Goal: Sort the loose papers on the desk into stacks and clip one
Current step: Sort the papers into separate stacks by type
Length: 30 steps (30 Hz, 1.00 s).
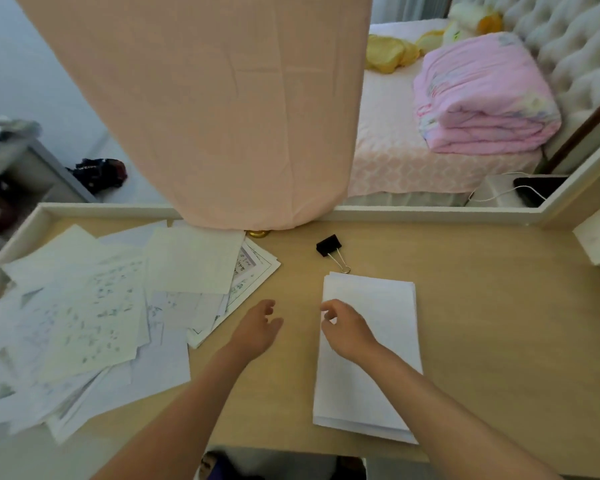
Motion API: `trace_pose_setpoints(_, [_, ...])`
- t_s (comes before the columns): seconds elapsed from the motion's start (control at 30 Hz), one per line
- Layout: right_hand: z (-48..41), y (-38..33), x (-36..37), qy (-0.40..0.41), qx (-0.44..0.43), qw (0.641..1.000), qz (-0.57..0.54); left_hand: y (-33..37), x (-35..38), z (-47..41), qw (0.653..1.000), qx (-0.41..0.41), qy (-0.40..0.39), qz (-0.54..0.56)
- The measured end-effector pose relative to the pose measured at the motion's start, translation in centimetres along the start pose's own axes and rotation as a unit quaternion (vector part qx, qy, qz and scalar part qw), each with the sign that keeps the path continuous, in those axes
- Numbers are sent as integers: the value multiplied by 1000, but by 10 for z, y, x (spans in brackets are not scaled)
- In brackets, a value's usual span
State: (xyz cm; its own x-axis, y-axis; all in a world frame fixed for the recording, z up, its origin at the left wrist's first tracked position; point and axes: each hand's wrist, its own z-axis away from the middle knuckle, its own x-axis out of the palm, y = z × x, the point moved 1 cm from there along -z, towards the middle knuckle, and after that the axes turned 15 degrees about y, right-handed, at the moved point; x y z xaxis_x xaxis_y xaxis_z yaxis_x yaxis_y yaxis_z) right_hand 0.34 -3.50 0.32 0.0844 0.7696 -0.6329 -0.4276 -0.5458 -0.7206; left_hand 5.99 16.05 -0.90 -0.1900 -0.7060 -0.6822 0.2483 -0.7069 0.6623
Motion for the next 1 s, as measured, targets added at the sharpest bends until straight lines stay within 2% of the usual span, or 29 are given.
trace_pose_setpoints(0.13, [-9,-65,68,-71,-31,997,21,-47,-58,-25,999,1,35,3])
trace_pose_setpoints(0.37, [-11,-173,197,-124,-19,991,39,-167,-184,-75,995,-6,85,-44])
trace_pose_setpoints(0.5, [-12,-223,266,-139,7,990,34,-247,-255,-94,977,-81,156,-122])
trace_pose_setpoints(0.6, [-14,-247,307,-125,58,990,10,-296,-296,-102,965,-155,157,-142])
trace_pose_setpoints(0.7, [-18,-265,339,-104,68,992,14,-329,-318,-107,958,-220,154,-100])
trace_pose_setpoints(0.87, [-20,-284,382,-98,147,984,-21,-335,-317,-112,953,-253,164,3])
trace_pose_setpoints(1.0, [-20,-288,402,-69,147,987,4,-341,-316,-117,947,-277,91,132])
